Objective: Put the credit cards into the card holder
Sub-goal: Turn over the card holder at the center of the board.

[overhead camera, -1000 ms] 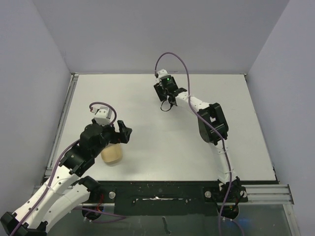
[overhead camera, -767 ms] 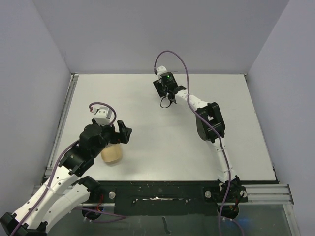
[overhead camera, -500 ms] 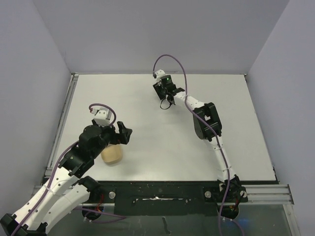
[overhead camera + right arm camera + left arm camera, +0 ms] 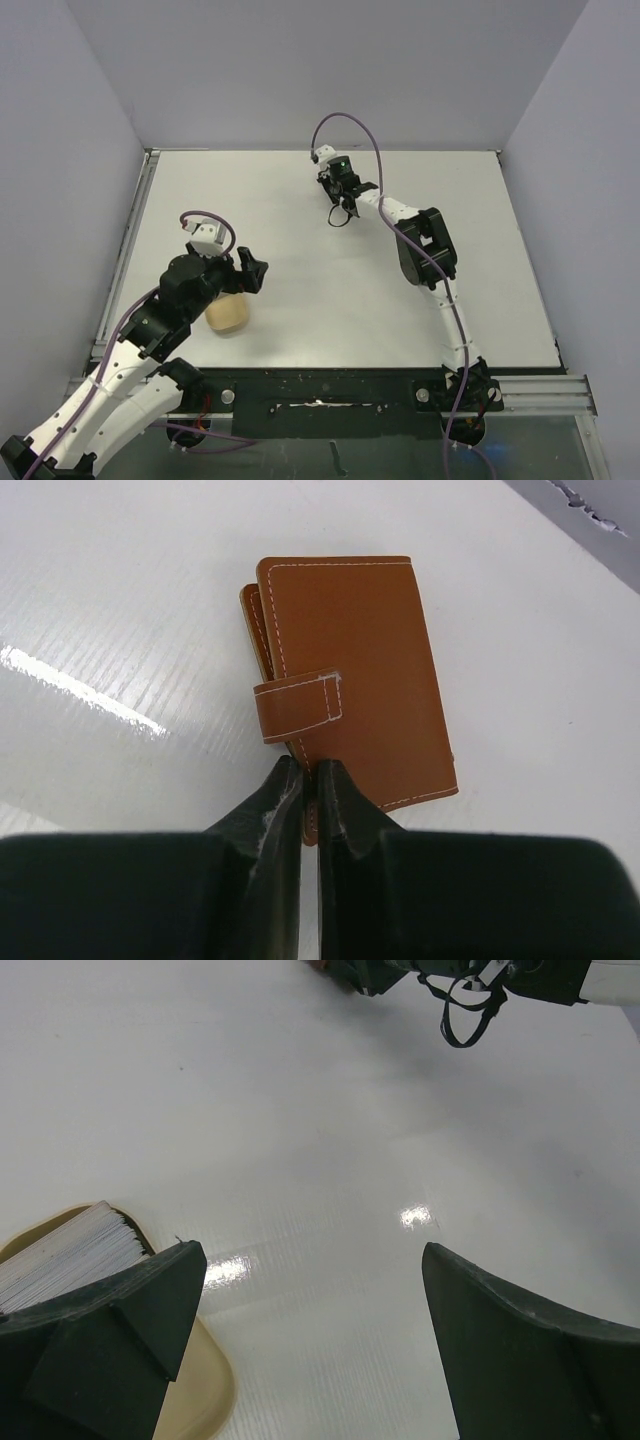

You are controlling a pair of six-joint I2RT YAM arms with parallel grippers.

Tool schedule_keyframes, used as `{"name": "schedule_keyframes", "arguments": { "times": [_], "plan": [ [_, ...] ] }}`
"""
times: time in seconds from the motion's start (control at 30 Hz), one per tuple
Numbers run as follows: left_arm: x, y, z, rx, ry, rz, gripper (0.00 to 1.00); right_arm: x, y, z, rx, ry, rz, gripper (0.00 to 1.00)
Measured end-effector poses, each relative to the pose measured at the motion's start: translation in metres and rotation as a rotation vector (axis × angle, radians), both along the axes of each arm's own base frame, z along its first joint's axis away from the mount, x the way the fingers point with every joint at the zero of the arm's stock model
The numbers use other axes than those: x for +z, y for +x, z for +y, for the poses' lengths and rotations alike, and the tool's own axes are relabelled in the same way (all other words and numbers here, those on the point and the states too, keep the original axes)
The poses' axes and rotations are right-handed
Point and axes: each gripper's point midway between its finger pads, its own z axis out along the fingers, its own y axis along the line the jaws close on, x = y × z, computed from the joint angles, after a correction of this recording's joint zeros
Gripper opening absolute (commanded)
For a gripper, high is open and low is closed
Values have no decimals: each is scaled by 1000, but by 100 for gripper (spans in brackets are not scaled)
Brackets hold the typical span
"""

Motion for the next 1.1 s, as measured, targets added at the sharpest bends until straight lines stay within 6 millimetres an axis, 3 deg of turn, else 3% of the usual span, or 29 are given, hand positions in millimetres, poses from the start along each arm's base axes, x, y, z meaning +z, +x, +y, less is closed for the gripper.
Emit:
{"name": "schedule_keyframes", "arguments": {
  "times": [0.23, 0.5, 0.8, 1.1],
  "plan": [
    [6, -1, 3, 10, -11, -23, 89, 0, -32, -12, 13, 7, 31, 0],
    [10, 0, 8, 37, -10, -38, 88, 1, -99, -22, 24, 28, 91, 0],
    [9, 1, 10, 47, -6, -35, 87, 18, -217, 1, 81, 183, 213, 0],
    [2, 3, 9, 59, 4, -8, 83, 56, -306, 36, 171, 476, 340, 0]
  ]
}}
